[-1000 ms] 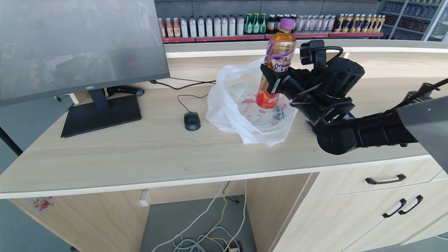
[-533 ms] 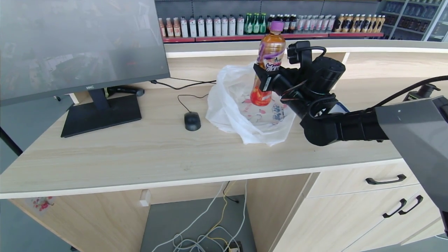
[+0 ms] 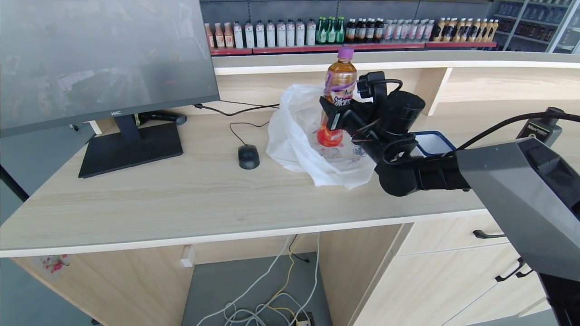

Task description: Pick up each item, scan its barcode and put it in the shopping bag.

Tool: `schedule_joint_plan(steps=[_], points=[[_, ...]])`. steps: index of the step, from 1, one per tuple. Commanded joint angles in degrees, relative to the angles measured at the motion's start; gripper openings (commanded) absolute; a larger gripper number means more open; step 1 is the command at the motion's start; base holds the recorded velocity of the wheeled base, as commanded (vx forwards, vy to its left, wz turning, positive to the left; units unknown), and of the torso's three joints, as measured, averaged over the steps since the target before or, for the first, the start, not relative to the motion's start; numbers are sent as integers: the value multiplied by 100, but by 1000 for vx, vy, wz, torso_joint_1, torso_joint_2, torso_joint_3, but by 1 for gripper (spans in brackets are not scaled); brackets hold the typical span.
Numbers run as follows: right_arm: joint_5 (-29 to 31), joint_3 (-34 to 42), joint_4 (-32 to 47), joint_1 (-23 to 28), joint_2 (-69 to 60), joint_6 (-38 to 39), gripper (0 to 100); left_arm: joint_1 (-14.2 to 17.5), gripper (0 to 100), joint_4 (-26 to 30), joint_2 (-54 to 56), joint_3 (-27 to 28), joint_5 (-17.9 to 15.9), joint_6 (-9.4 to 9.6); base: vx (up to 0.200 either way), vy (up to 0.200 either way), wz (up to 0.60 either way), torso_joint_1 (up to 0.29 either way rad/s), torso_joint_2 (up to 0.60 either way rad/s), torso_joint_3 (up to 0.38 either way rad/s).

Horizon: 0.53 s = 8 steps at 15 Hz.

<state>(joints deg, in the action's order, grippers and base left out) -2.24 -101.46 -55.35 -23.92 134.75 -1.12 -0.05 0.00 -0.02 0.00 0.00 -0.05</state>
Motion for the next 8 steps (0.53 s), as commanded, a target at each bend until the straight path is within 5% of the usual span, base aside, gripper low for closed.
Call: schedule_joint_plan(steps=[1, 8], points=[[-4, -32, -3, -8, 86, -2, 0, -4, 100, 0, 2, 0, 0, -4, 0, 0, 0, 0, 0, 0], [-4, -23, -3, -16, 192, -2, 0, -4, 100, 0, 2, 0, 0, -4, 0, 0, 0, 0, 0, 0]])
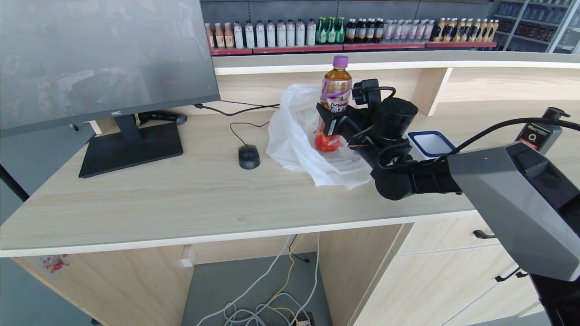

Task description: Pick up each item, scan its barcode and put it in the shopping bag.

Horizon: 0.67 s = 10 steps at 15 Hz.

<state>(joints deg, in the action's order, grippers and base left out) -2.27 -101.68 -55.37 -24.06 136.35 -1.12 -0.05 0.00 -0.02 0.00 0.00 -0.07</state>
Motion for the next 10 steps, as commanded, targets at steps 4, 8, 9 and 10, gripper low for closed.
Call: schedule_joint_plan(steps=[4, 8, 9, 10], points=[[-2, 17, -18, -2, 190, -2, 0, -4, 100, 0, 2, 0, 0, -1, 0, 0, 0, 0, 0, 0], [7, 34, -35, -28, 295, -11, 0, -4, 100, 0, 2, 0, 0, -1, 0, 0, 0, 0, 0, 0], [7, 34, -35, -46, 295, -11, 0, 5, 100, 0, 2, 0, 0, -1, 0, 0, 0, 0, 0, 0], [7, 43, -35, -81, 295, -11, 0, 5, 100, 0, 2, 0, 0, -1, 0, 0, 0, 0, 0, 0]])
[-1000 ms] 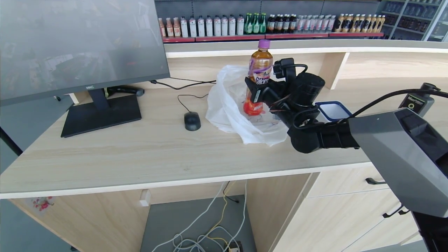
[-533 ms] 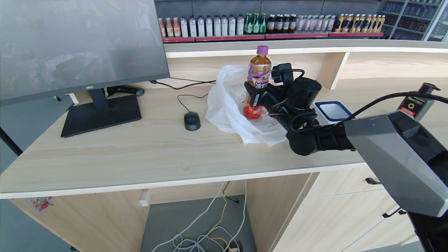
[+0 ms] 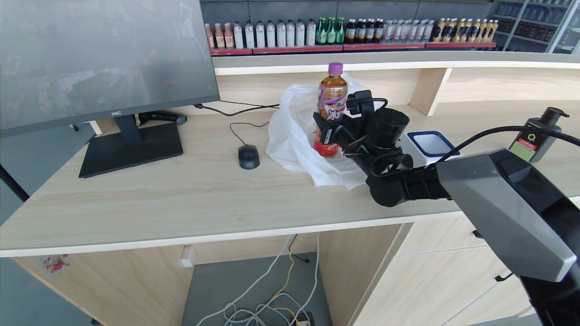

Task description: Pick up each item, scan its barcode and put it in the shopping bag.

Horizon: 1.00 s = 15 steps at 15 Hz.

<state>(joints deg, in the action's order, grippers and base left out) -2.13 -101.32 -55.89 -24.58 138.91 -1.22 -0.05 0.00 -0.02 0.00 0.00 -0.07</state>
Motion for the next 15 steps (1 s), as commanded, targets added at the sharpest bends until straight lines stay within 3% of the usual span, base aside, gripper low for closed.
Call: schedule_joint_plan(steps=[1, 7, 8, 12, 15], points=[[-6, 7, 17, -47, 39, -1, 0, -4, 100, 0, 2, 0, 0, -1, 0, 0, 0, 0, 0, 0], [-6, 33, 0, -56, 13, -1, 0, 5, 100, 0, 2, 0, 0, -1, 0, 0, 0, 0, 0, 0], [-6, 24, 0, -56, -4, -1, 100, -4, 100, 0, 2, 0, 0, -1, 0, 0, 0, 0, 0, 0], [-6, 86, -124, -65, -171, 16, 100, 5, 100, 0, 2, 0, 0, -1, 0, 0, 0, 0, 0, 0], [2, 719, -282, -126, -646, 16, 100, 5, 100, 0, 2, 0, 0, -1, 0, 0, 0, 0, 0, 0]])
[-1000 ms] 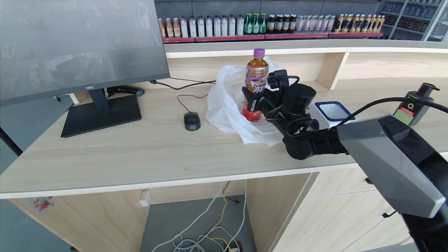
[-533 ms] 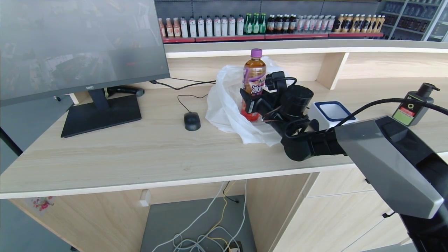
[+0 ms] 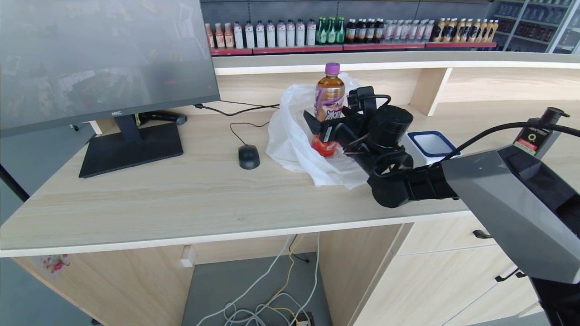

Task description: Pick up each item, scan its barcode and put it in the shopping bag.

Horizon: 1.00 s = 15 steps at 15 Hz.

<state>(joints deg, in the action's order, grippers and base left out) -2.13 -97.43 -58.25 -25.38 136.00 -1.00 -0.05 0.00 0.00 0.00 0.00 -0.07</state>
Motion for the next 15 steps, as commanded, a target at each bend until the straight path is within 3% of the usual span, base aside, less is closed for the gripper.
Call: schedule_joint_plan(steps=[1, 5, 9, 15], points=[[11, 497, -73, -46, -469, -6, 100, -4, 100, 0, 0, 0, 0, -1, 0, 0, 0, 0, 0, 0], [2, 1762, -539, -55, -1278, 3, 100, 5, 100, 0, 0, 0, 0, -1, 0, 0, 0, 0, 0, 0], [11, 3494, -1813, -107, -1937, -6, 100, -4, 100, 0, 0, 0, 0, -1, 0, 0, 0, 0, 0, 0], [2, 5445, -2296, -239, -3299, -129, 100, 5, 100, 0, 0, 0, 0, -1, 0, 0, 0, 0, 0, 0]])
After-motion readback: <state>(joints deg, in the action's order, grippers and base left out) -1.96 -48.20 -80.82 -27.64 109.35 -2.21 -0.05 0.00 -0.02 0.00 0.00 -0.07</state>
